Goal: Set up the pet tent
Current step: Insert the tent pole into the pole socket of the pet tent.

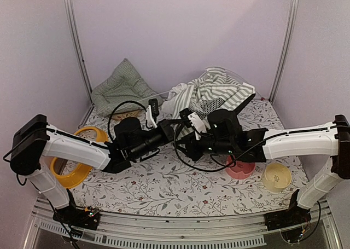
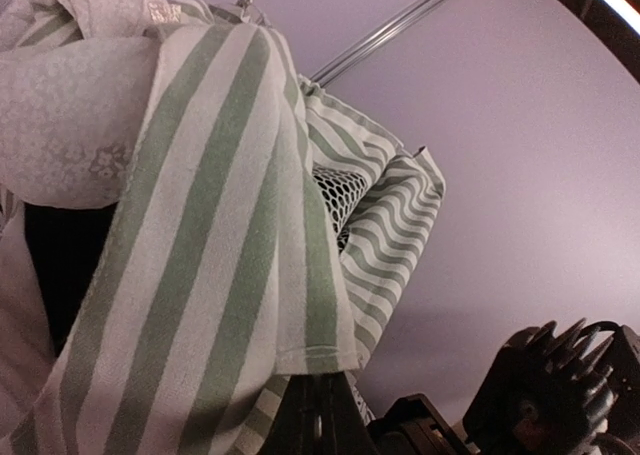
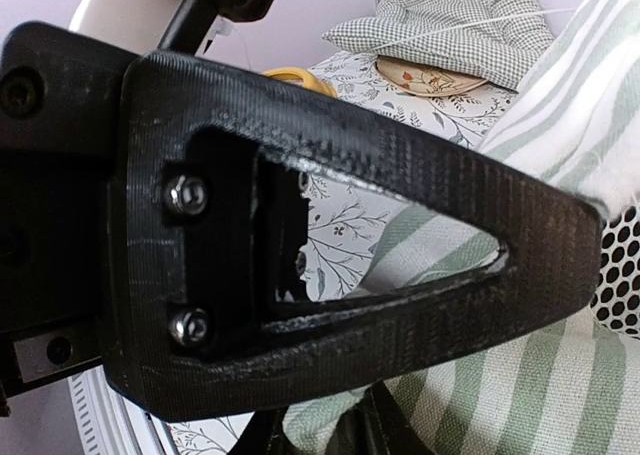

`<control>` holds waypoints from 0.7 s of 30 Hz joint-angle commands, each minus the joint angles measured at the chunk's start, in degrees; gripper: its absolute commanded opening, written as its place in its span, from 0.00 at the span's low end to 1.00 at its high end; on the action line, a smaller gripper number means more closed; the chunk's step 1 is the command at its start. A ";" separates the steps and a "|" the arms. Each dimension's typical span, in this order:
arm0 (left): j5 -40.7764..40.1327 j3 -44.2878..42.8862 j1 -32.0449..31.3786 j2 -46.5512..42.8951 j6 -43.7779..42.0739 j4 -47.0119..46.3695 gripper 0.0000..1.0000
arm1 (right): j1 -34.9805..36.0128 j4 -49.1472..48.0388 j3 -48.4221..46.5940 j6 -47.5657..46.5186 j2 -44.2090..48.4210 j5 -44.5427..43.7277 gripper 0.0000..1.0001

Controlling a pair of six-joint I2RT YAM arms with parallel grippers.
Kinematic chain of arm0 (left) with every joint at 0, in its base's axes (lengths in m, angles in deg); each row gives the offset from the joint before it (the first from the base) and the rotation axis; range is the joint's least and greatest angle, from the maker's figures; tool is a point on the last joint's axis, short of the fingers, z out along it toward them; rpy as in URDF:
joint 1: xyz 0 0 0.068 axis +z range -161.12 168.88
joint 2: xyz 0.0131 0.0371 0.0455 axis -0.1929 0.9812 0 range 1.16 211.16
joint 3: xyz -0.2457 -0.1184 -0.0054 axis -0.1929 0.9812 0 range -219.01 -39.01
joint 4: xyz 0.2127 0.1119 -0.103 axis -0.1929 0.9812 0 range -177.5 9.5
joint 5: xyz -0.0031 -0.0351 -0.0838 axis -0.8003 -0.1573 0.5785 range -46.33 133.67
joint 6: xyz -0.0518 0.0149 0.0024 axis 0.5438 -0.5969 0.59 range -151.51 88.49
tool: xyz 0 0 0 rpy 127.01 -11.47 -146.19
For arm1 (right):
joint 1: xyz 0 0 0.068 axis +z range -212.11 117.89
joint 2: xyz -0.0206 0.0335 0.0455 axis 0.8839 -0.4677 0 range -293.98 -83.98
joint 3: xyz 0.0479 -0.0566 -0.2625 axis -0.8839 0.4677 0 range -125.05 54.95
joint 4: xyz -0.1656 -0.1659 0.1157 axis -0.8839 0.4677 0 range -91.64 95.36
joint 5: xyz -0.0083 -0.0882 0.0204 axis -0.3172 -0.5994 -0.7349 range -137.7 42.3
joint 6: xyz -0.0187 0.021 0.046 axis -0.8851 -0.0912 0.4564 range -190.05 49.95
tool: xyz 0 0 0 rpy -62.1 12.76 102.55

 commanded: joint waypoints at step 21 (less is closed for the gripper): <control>1.54 -1.65 -0.80 4.07 -3.61 -6.82 0.00 | -5.48 -2.80 -0.04 10.02 4.80 1.12 0.05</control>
